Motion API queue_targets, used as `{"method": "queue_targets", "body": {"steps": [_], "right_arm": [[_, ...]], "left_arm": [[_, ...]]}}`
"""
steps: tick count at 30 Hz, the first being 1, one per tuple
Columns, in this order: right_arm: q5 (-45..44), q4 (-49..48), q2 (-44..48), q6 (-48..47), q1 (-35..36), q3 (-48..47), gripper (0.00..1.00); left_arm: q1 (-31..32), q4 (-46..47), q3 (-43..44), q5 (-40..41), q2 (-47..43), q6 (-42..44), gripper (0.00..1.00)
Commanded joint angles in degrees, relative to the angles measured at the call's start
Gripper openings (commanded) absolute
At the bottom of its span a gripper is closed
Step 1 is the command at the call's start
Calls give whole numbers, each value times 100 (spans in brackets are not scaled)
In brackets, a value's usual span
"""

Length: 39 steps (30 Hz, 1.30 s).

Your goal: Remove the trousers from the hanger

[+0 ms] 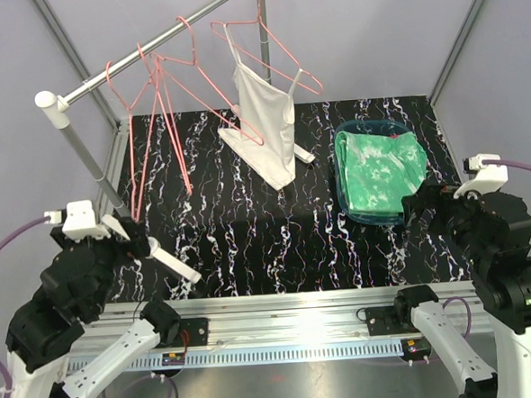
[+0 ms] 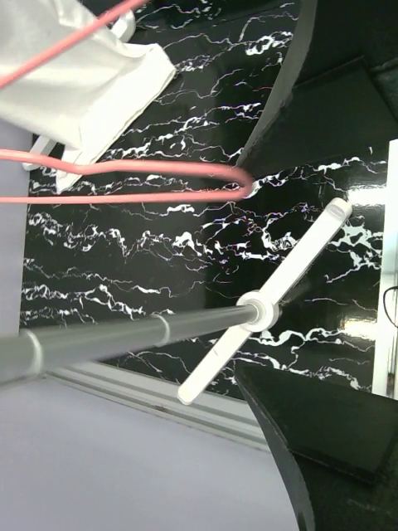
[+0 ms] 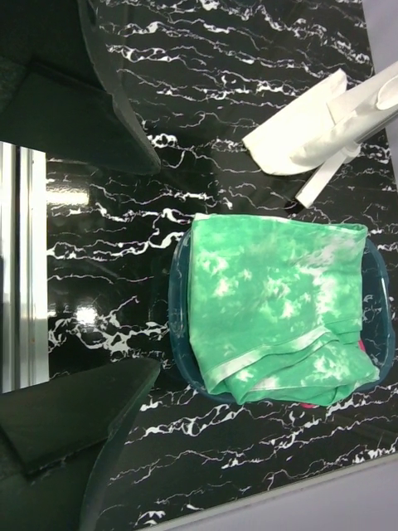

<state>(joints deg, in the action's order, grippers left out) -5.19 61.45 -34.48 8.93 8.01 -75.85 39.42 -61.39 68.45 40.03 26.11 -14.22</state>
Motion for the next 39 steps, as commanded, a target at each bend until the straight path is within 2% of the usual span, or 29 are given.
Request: {"method": "queue_targets", "body": {"steps": [1,6,14,26,39], "right_arm": [[-439,174,90,-93,131,53,99],[-447,183,240,-102,174,150,100],[-993,43,547,-225,429,439,99],[-1116,-274,803,-243,421,747,99],[-632,-784,636,65,421,923,99]], "left_arm": [[4,-5,-278,409,-483,-327,99],[4,328,-946,182,-1098,-311,99],[13,1119,-1579,23,-1214,-318,99],[13,1059,-1580,154,-766,-397,99],[13,918,-1536,400,-580,-608,99]]}}
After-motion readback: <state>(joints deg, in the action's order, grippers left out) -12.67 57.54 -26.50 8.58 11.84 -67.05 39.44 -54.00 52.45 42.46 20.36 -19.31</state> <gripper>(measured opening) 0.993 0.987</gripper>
